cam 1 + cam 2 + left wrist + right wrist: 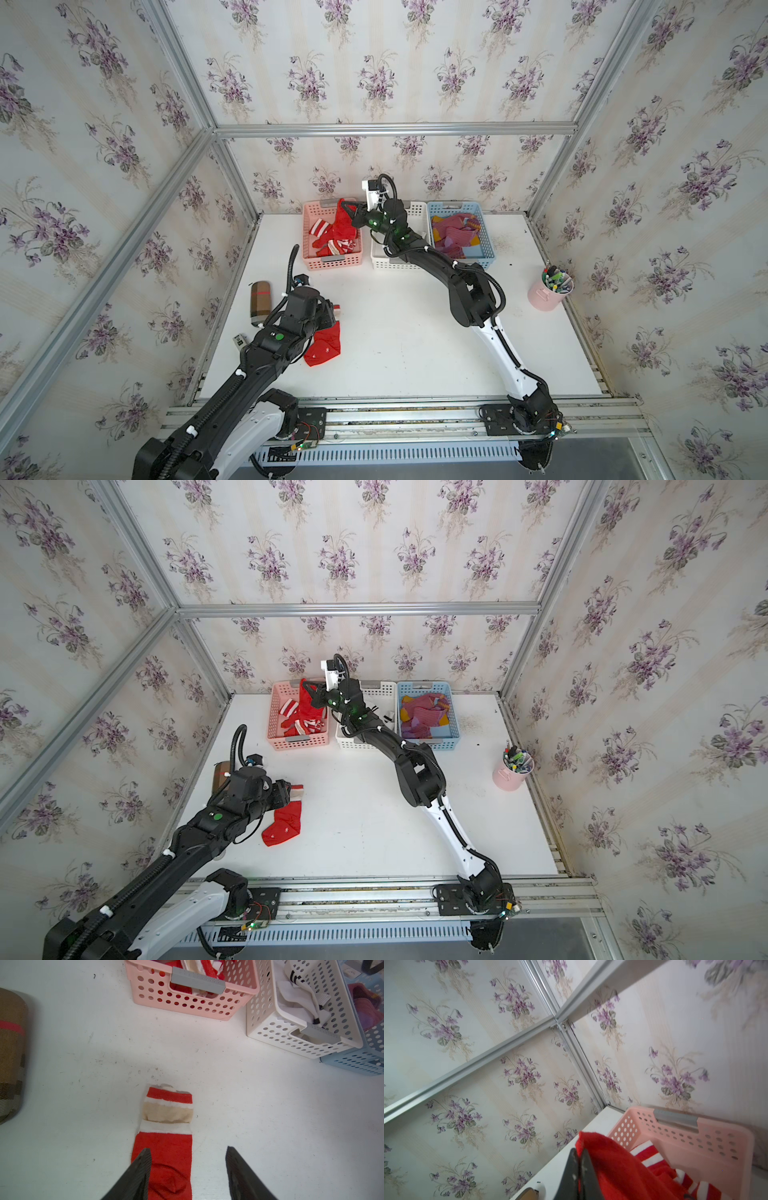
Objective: Sort the socks into the basket by color
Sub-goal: Place the sock in the bin.
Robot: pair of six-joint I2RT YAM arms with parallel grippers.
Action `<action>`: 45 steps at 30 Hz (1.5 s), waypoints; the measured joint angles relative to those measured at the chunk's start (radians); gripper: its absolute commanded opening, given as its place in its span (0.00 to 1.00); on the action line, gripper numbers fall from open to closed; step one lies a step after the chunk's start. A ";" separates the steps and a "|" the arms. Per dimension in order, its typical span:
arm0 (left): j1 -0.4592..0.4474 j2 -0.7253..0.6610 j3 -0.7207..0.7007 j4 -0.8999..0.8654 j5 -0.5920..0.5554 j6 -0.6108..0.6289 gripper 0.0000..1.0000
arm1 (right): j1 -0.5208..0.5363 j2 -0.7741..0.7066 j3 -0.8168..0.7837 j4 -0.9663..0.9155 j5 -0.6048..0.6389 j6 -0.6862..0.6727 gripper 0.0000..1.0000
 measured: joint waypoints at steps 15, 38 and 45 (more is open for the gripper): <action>0.000 -0.039 -0.003 -0.028 0.001 0.000 0.59 | 0.050 0.024 -0.083 -0.126 -0.006 0.000 0.00; -0.001 -0.063 -0.009 -0.041 0.008 -0.006 0.59 | 0.054 -0.001 -0.105 -0.378 0.087 -0.047 0.00; -0.001 -0.067 -0.009 -0.042 0.008 -0.008 0.59 | 0.053 -0.060 -0.169 -0.395 0.088 -0.076 0.12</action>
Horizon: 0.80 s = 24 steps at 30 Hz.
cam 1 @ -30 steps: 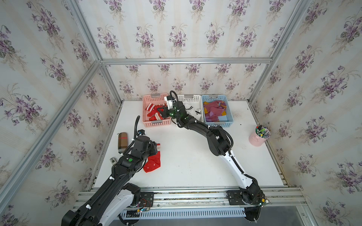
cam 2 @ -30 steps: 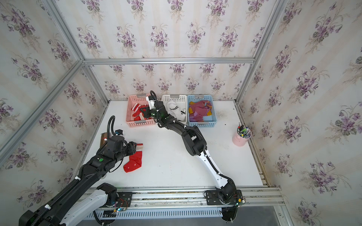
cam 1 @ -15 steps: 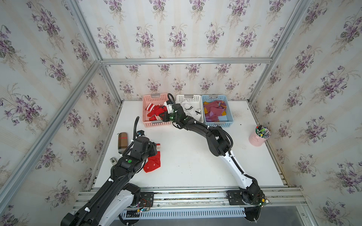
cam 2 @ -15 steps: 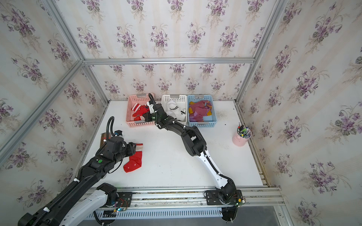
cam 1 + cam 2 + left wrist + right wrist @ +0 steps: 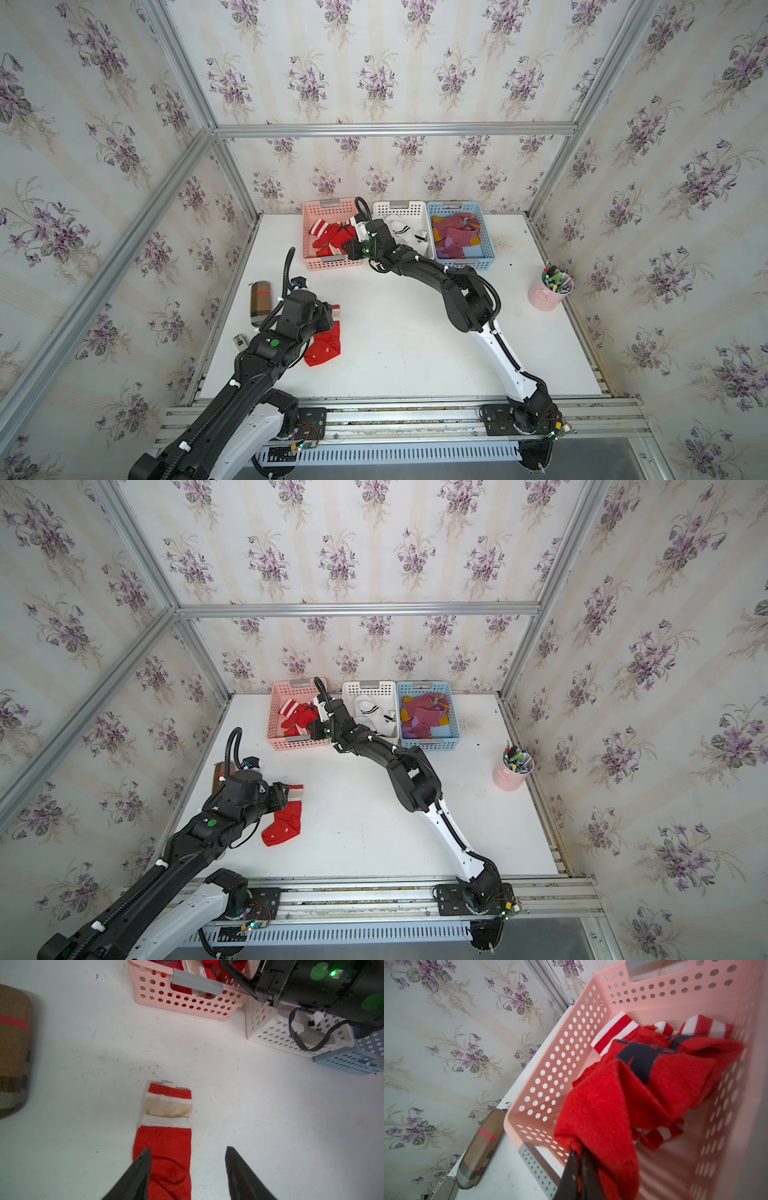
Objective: Sort the socks into the basket by color
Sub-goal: Place the sock in the bin.
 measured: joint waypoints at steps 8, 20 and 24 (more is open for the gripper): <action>0.000 0.002 0.000 0.000 0.001 0.000 0.59 | 0.000 -0.068 -0.009 0.004 -0.039 -0.018 0.24; 0.000 0.034 0.000 0.001 0.002 0.000 0.59 | 0.005 -0.111 0.002 0.037 -0.058 -0.036 0.24; 0.000 0.041 0.000 0.004 0.002 0.000 0.59 | 0.005 -0.066 0.076 0.026 -0.051 -0.038 0.20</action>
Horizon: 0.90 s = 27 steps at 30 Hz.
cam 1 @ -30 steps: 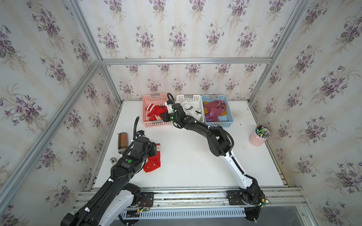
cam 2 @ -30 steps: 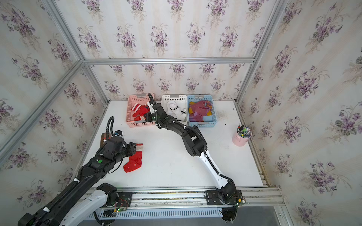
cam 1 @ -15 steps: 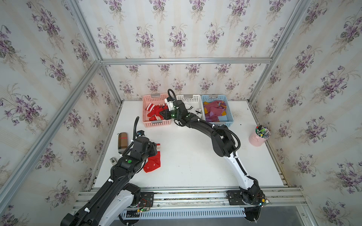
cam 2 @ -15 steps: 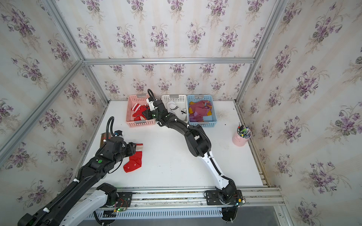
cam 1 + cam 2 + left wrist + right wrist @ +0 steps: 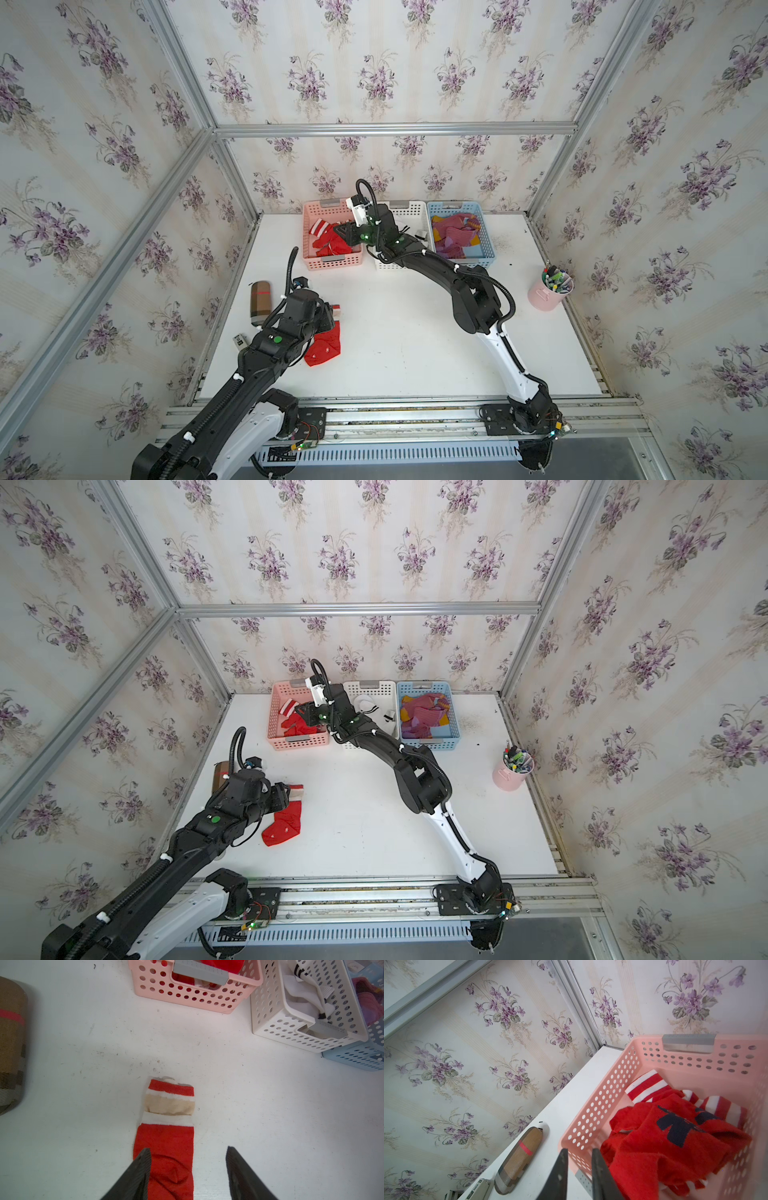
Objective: Sort the socks into the basket by color
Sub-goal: Place the sock in the bin.
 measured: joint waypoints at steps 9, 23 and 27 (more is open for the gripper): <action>0.000 0.013 0.000 0.007 0.013 0.000 0.59 | 0.000 0.101 0.029 -0.042 0.050 -0.006 0.15; 0.000 0.028 -0.015 0.039 0.019 -0.005 0.60 | 0.005 0.153 0.082 -0.099 0.105 -0.011 0.16; 0.000 0.032 -0.018 0.047 0.020 -0.008 0.60 | 0.004 0.153 0.083 -0.107 0.122 -0.022 0.15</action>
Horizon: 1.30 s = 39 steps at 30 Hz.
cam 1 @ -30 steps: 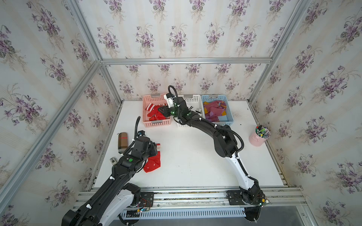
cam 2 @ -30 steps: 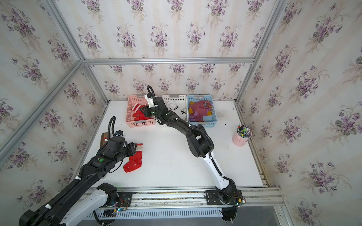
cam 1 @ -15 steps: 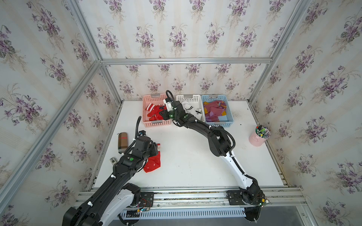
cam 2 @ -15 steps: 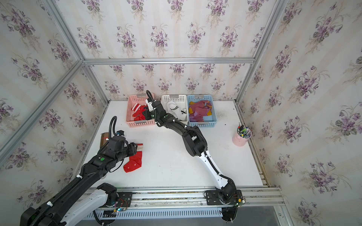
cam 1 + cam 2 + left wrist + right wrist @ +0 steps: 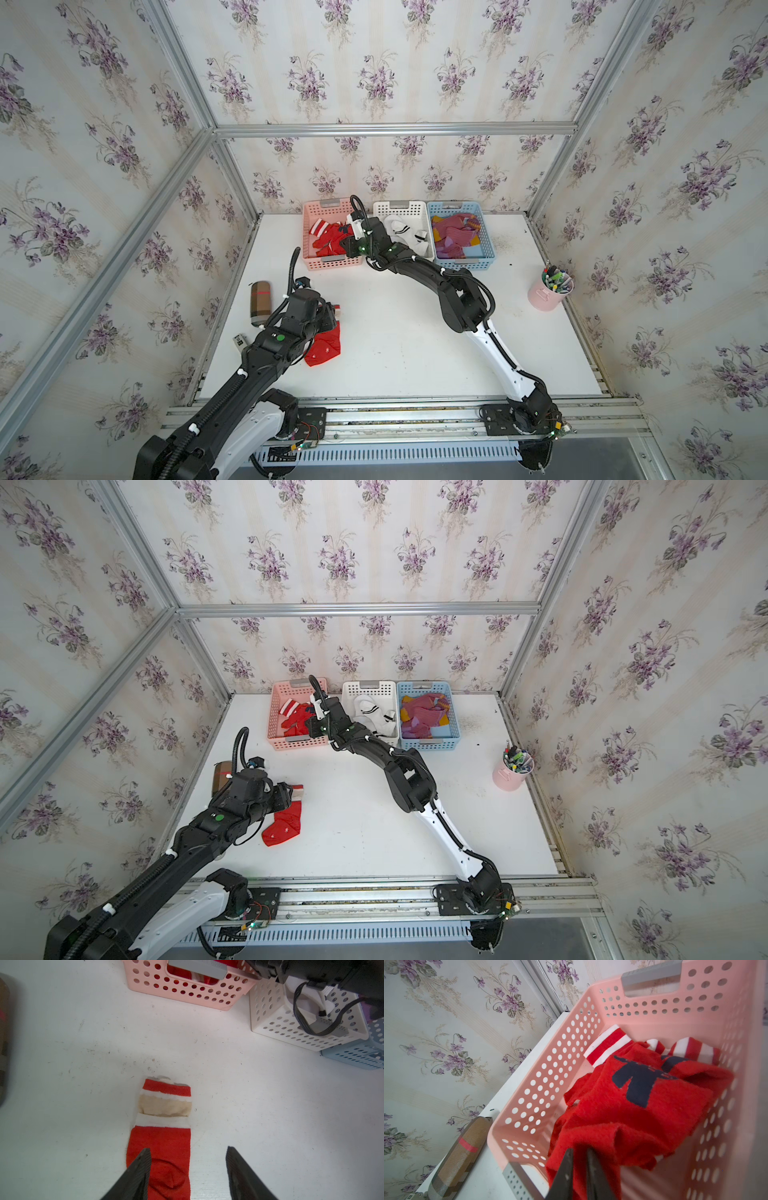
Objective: Sort the socks into the basket by color
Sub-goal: Place the sock in the bin, then pick up the sock at the center of the board.
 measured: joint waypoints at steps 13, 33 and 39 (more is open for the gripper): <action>0.000 0.002 -0.003 0.000 0.002 0.000 0.62 | 0.000 -0.106 -0.098 0.011 -0.034 -0.029 0.15; 0.000 0.166 0.004 0.031 -0.039 0.018 0.61 | 0.022 -0.991 -1.191 0.383 0.084 -0.062 0.17; 0.000 0.277 0.020 0.081 -0.039 0.017 0.58 | 0.024 -1.228 -1.471 0.451 0.133 -0.054 0.18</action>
